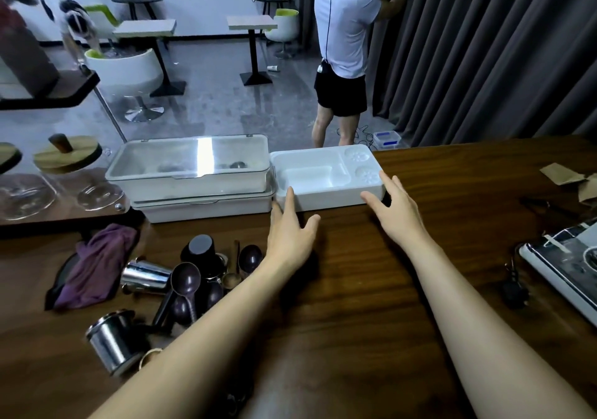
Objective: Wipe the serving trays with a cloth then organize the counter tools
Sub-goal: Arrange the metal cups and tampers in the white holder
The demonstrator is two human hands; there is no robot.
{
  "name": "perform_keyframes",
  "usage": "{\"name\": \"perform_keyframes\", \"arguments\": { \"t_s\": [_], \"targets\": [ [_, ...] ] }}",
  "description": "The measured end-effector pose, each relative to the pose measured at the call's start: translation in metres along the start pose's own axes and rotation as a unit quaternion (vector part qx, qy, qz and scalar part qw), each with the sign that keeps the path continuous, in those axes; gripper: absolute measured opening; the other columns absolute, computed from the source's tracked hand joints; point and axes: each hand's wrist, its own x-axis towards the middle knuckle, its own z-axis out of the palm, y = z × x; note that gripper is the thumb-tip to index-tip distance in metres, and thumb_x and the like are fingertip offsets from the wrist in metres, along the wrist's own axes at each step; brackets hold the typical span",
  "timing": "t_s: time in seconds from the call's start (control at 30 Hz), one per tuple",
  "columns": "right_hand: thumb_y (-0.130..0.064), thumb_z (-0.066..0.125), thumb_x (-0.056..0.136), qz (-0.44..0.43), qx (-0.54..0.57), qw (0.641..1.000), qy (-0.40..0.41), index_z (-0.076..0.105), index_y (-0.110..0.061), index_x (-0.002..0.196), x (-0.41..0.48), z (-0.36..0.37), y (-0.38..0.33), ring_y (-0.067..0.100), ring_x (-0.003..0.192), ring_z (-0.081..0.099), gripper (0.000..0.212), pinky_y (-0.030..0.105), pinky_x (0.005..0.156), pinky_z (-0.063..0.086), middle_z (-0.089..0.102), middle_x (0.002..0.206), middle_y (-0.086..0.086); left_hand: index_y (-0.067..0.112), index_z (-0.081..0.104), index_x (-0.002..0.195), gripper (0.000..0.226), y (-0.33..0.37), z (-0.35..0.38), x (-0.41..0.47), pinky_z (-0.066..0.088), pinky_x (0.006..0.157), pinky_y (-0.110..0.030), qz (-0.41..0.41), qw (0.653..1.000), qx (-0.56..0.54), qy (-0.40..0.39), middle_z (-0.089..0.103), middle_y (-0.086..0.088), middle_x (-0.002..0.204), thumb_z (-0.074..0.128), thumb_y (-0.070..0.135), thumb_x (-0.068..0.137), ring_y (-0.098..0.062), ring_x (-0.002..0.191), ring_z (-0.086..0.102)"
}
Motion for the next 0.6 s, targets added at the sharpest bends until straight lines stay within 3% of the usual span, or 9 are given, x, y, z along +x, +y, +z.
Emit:
{"name": "perform_keyframes", "arguments": {
  "t_s": [0.1, 0.17, 0.27, 0.37, 0.5, 0.6],
  "targets": [
    [-0.057, 0.057, 0.095, 0.0, 0.016, 1.0, -0.005, 0.025, -0.035, 0.159, 0.0024, 0.0028, 0.0007, 0.03, 0.151, 0.022, 0.075, 0.051, 0.119, 0.024, 0.016, 0.168, -0.001, 0.037, 0.005, 0.163, 0.085, 0.0019, 0.001, -0.0015, 0.029, 0.122, -0.05, -0.001, 1.0, -0.003, -0.009, 0.001, -0.006, 0.172, 0.058, 0.047, 0.097, -0.027, 0.157, 0.014],
    [-0.055, 0.058, 0.096, -0.006, 0.03, 1.0, 0.003, 0.029, -0.031, 0.158, 0.0024, 0.0036, -0.0001, 0.028, 0.15, 0.027, 0.073, 0.046, 0.118, 0.027, 0.024, 0.166, -0.003, 0.038, 0.011, 0.162, 0.082, 0.0032, 0.0007, -0.0028, 0.034, 0.119, -0.047, -0.012, 1.0, -0.004, -0.004, 0.001, -0.005, 0.172, 0.059, 0.048, 0.096, -0.031, 0.153, 0.025],
    [-0.045, 0.059, 0.098, -0.009, 0.056, 0.998, 0.032, 0.037, -0.022, 0.155, -0.0005, 0.0018, -0.0033, 0.023, 0.143, 0.036, 0.065, 0.034, 0.109, 0.032, 0.038, 0.157, -0.004, 0.041, 0.023, 0.157, 0.073, 0.0054, -0.0028, -0.003, 0.04, 0.112, -0.045, -0.025, 1.0, 0.0, 0.011, 0.011, -0.003, 0.169, 0.059, 0.052, 0.095, -0.034, 0.143, 0.042],
    [-0.042, 0.059, 0.099, -0.005, 0.071, 0.996, 0.045, 0.039, -0.022, 0.154, -0.0009, 0.0016, -0.0023, 0.021, 0.141, 0.037, 0.062, 0.027, 0.098, 0.029, 0.041, 0.155, -0.004, 0.045, 0.031, 0.15, 0.066, 0.0055, -0.0034, -0.0023, 0.045, 0.106, -0.043, -0.02, 1.0, 0.002, 0.011, 0.019, -0.003, 0.164, 0.06, 0.056, 0.092, -0.035, 0.134, 0.051],
    [-0.043, 0.06, 0.098, -0.014, 0.084, 0.995, 0.054, 0.041, -0.021, 0.153, 0.0027, 0.0047, 0.0028, 0.02, 0.139, 0.039, 0.062, 0.028, 0.1, 0.033, 0.041, 0.154, -0.003, 0.043, 0.035, 0.145, 0.06, 0.0033, -0.0044, -0.003, 0.046, 0.102, -0.043, -0.015, 1.0, 0.002, 0.011, 0.022, -0.003, 0.162, 0.061, 0.053, 0.092, -0.03, 0.12, 0.057],
    [-0.048, 0.059, 0.097, -0.002, 0.1, 0.994, 0.037, 0.038, -0.025, 0.154, 0.0081, 0.0055, 0.0039, 0.023, 0.143, 0.036, 0.065, 0.04, 0.111, 0.036, 0.037, 0.159, 0.0, 0.04, 0.036, 0.146, 0.058, 0.0047, -0.0027, -0.0047, 0.045, 0.101, -0.04, -0.013, 1.0, -0.006, 0.019, 0.023, -0.002, 0.162, 0.062, 0.047, 0.094, -0.018, 0.101, 0.055]
  ]
}}
